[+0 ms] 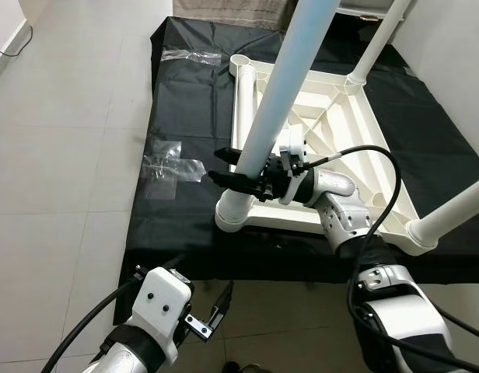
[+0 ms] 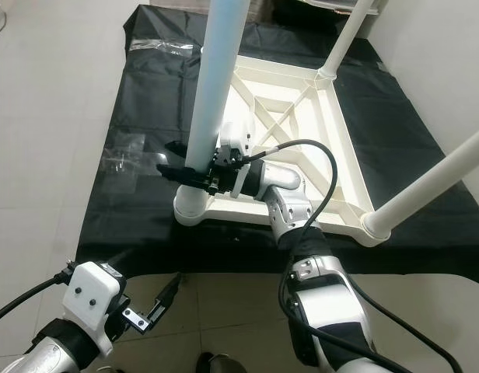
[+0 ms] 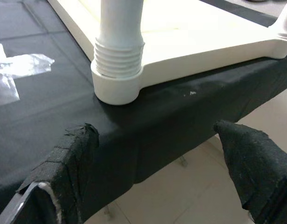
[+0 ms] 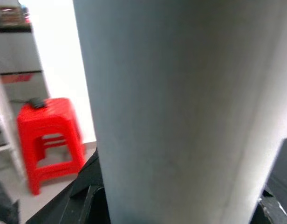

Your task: Building children table

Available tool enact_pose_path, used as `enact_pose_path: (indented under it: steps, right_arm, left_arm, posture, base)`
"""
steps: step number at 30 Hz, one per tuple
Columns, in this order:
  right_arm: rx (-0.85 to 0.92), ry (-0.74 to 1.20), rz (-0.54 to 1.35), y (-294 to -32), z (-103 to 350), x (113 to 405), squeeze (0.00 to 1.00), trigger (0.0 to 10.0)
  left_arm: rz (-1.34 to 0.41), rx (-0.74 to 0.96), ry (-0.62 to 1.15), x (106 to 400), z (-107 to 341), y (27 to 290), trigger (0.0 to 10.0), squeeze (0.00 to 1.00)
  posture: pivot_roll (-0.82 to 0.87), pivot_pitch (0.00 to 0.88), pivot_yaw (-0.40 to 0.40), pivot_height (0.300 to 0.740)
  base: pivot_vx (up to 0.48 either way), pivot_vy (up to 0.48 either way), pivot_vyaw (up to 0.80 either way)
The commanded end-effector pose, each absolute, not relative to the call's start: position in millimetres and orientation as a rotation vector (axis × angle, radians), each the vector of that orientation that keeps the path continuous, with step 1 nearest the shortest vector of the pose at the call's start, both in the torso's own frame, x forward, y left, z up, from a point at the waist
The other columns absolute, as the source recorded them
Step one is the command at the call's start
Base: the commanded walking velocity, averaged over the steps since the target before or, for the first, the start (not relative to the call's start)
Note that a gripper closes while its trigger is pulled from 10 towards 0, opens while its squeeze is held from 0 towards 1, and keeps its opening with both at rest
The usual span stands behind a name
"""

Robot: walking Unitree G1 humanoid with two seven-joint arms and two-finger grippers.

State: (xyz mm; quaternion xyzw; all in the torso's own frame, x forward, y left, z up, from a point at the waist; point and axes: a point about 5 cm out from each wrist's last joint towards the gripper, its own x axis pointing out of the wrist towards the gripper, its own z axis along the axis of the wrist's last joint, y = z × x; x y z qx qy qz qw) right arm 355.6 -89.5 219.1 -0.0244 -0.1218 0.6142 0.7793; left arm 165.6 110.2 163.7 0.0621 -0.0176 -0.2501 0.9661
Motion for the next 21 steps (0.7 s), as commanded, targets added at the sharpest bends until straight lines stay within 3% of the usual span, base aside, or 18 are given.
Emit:
enact_pose_path:
  steps: [1, 7, 11, 15, 16, 17, 18, 19, 21]
  right_arm:
    - [-0.047, 0.036, 1.275, -89.2, 155.8, 346.8, 0.0, 0.0]
    - [-0.054, 0.074, 1.038, -100.7, 147.0, 347.5, 0.0, 0.0]
    - [-0.043, 0.088, 1.002, -102.6, 145.2, 347.6, 0.0, 0.0]
    - [-0.029, 0.094, 0.787, -108.7, 141.3, 352.1, 0.0, 0.0]
    - [-0.01, 0.103, 0.637, -113.3, 138.4, 354.1, 0.0, 0.0]
    - [-0.01, 0.103, 0.637, -113.3, 138.4, 354.1, 0.0, 0.0]
    - [0.035, 0.117, 0.439, -121.6, 134.7, 356.6, 0.0, 0.0]
    - [0.035, 0.117, 0.439, -121.6, 134.7, 356.6, 0.0, 0.0]
    - [0.13, 0.127, 0.055, -137.8, 130.6, 355.5, 0.0, 0.0]
  left_arm:
    - [-0.522, 0.117, -0.016, 163.9, 161.7, 108.3, 10.0, 0.0]
    - [-0.527, 0.115, -0.024, 169.3, 161.8, 105.7, 10.0, 0.0]
    - [-0.527, 0.115, -0.025, 170.3, 161.7, 105.4, 10.0, 0.0]
    - [-0.524, 0.115, -0.03, 174.1, 161.3, 104.5, 10.0, 0.0]
    - [-0.523, 0.115, -0.034, 176.1, 161.1, 104.1, 10.0, 0.0]
    - [-0.523, 0.115, -0.034, 176.1, 161.1, 104.1, 10.0, 0.0]
    - [-0.522, 0.114, -0.039, 178.4, 160.9, 103.6, 10.0, 0.0]
    - [-0.522, 0.114, -0.039, 178.4, 160.9, 103.6, 10.0, 0.0]
    - [-0.522, 0.114, -0.051, 182.9, 161.0, 102.5, 10.0, 0.0]
  posture:
    - [0.2, 0.268, -0.164, 0.74]
    - [0.19, 0.256, -0.155, 0.74]
    - [0.19, 0.25, -0.157, 0.74]
    - [0.18, 0.233, -0.154, 0.74]
    - [0.18, 0.227, -0.155, 0.74]
    - [0.18, 0.227, -0.155, 0.74]
    - [0.18, 0.219, -0.154, 0.74]
    - [0.18, 0.219, -0.154, 0.74]
    - [0.17, 0.206, -0.152, 0.74]
  base:
    - [0.0, 0.0, 0.0]
    - [0.0, 0.0, 0.0]
    - [0.0, 0.0, 0.0]
    - [0.0, 0.0, 0.0]
    - [0.0, 0.0, 0.0]
    - [0.0, 0.0, 0.0]
    - [0.0, 0.0, 0.0]
    - [0.0, 0.0, 0.0]
    - [0.0, 0.0, 0.0]
